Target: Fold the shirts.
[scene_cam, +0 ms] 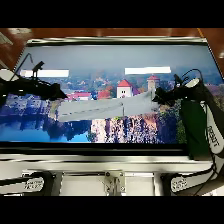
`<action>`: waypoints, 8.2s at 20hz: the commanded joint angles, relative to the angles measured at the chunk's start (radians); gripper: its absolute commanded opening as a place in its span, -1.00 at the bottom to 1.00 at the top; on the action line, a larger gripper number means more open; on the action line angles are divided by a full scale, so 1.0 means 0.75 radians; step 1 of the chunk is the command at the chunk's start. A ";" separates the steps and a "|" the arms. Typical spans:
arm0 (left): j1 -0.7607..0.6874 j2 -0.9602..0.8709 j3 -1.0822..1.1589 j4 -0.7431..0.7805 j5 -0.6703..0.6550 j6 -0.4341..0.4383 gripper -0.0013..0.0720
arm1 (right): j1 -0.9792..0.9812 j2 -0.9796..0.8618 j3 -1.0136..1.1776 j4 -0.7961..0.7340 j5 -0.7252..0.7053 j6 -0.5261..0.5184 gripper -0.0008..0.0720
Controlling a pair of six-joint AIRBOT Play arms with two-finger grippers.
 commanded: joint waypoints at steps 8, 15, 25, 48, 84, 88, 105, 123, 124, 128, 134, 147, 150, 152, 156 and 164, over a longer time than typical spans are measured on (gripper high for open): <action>-0.722 -0.337 -0.002 -0.480 0.549 0.060 -0.86 | 0.005 0.647 0.002 -0.027 0.348 0.080 -0.80; -1.054 -0.492 0.006 -0.839 0.750 0.076 -0.86 | 0.005 0.914 0.002 -0.027 0.411 0.151 -0.80; -0.506 -0.257 0.024 -0.715 0.457 0.238 -0.87 | 0.210 0.906 0.000 -0.038 0.238 0.145 -0.80; 0.481 0.908 0.020 -0.498 0.128 0.093 -0.87 | 0.781 0.167 0.000 0.162 -0.325 0.189 0.73; 0.476 0.900 0.019 -0.440 0.102 0.092 -0.87 | 0.386 0.605 -0.108 0.070 -0.142 -0.014 -0.80; 0.476 0.901 0.019 -0.440 0.030 0.091 -0.87 | 0.092 0.688 0.079 0.067 -0.053 0.020 -0.80; 0.476 0.918 -0.098 -0.445 -0.120 0.038 -0.87 | -0.865 0.594 0.166 -0.414 0.278 0.182 -0.80; 0.476 0.967 -0.151 -0.447 -0.119 0.042 -0.87 | -0.865 0.596 -0.259 -0.898 0.670 0.391 -0.39; 0.476 0.967 -0.151 -0.447 -0.118 0.042 -0.87 | -0.865 0.596 -0.284 -0.896 0.640 0.389 0.29; 0.476 0.967 -0.151 -0.446 -0.105 0.042 -0.87 | -0.865 0.596 -0.222 -1.033 0.719 0.273 0.59; 0.421 0.959 -0.151 -0.443 -0.093 0.163 -0.87 | -0.837 0.610 0.307 -0.573 0.623 0.128 0.35; -0.616 0.212 0.103 0.861 -0.289 -0.531 0.86 | 0.067 0.431 0.336 -0.662 0.722 0.191 0.92; -0.602 0.166 0.123 0.862 -0.281 -0.525 0.86 | 0.071 0.431 0.328 -0.705 0.726 0.190 0.92; -0.591 0.168 0.123 0.866 -0.355 -0.526 0.86 | 0.071 0.431 0.328 -0.706 0.724 0.190 0.92; -0.598 0.169 0.123 0.844 -0.362 -0.532 0.86 | 0.071 0.431 0.328 -0.705 0.724 0.190 0.92; -0.605 0.169 0.123 0.841 -0.349 -0.505 0.86 | 0.071 0.431 0.328 -0.705 0.724 0.190 0.92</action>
